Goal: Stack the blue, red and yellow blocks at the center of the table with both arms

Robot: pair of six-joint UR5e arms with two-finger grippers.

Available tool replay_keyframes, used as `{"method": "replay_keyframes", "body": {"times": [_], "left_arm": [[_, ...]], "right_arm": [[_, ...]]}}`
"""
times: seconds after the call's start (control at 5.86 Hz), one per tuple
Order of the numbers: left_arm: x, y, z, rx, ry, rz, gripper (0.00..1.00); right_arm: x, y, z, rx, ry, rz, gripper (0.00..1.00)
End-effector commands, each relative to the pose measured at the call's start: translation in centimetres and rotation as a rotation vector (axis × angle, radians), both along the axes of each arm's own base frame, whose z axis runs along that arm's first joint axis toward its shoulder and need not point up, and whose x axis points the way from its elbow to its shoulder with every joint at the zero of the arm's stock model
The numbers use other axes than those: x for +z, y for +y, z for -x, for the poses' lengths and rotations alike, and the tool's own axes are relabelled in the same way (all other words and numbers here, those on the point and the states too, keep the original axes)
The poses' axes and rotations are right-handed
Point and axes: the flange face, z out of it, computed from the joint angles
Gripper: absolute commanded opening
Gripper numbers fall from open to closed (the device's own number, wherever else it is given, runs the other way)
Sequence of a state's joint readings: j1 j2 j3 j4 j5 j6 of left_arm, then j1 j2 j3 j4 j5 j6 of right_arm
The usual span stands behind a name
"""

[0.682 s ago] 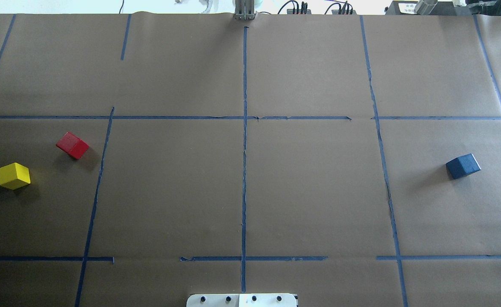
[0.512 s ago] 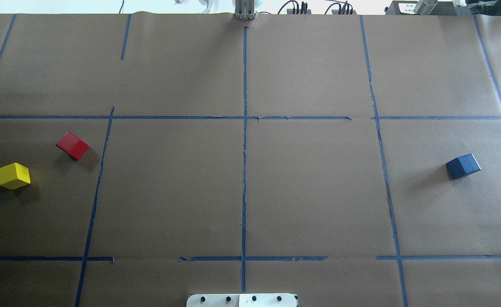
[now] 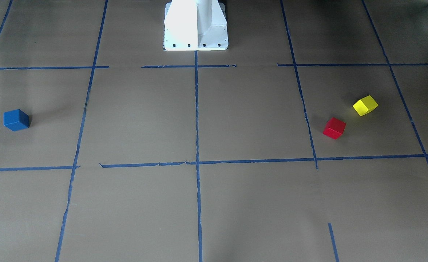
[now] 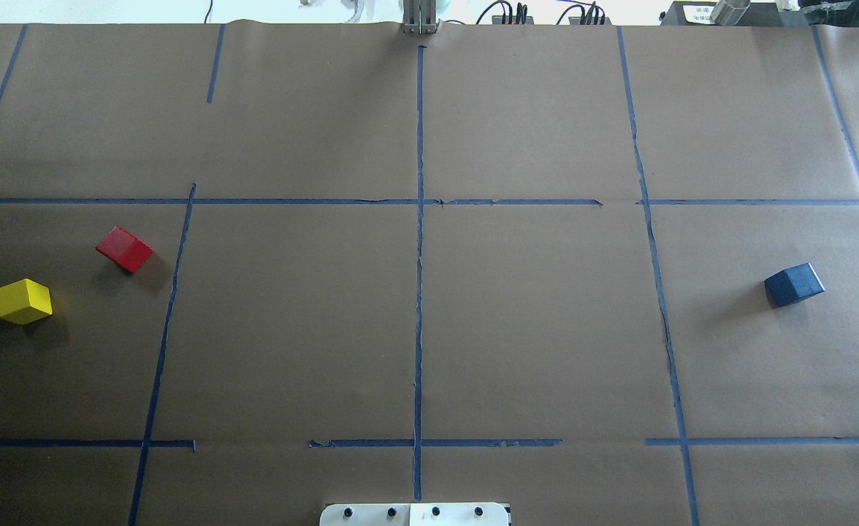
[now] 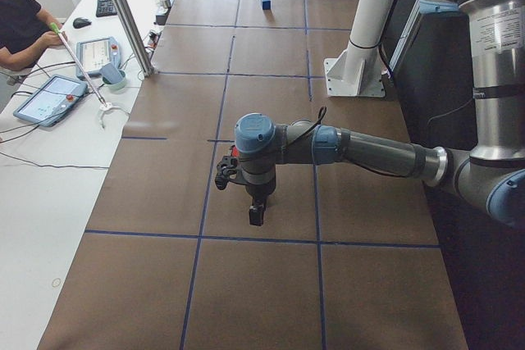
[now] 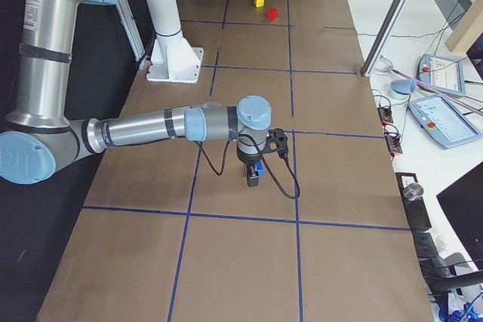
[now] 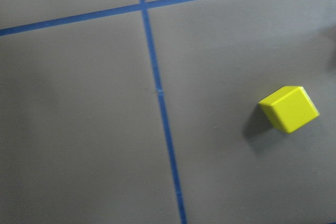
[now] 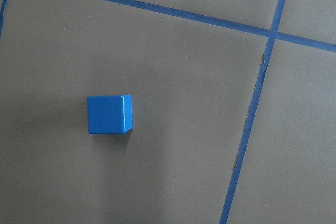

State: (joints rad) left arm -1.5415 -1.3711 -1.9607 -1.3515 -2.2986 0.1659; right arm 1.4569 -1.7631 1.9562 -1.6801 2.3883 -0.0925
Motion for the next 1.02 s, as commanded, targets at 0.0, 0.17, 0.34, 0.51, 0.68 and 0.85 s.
{"method": "replay_keyframes", "body": {"times": [0.0,0.17,0.34,0.51,0.68,0.85], "left_arm": [[0.5,0.0,-0.2,0.005,-0.007,0.005,1.0],[-0.3,-0.1,-0.3,0.005,-0.002,-0.011,1.0],[0.1,-0.1,-0.7,0.007,0.037,0.007,1.0],[0.0,0.0,-0.9,0.006,0.071,0.011,1.0],[-0.1,-0.2,-0.9,0.006,0.071,0.006,1.0],[-0.4,-0.3,-0.9,0.006,0.071,-0.003,1.0]], "right_arm": [[-0.2,0.1,0.2,-0.004,-0.017,-0.002,1.0],[0.0,0.1,0.2,-0.009,-0.017,-0.001,1.0],[-1.9,-0.6,3.4,-0.055,-0.143,0.019,1.0],[-3.5,-2.1,5.8,-0.067,-0.155,0.036,1.0],[-4.1,-4.1,8.9,-0.091,-0.079,0.032,1.0],[-5.4,-5.4,12.1,-0.071,-0.013,0.034,1.0]]}}
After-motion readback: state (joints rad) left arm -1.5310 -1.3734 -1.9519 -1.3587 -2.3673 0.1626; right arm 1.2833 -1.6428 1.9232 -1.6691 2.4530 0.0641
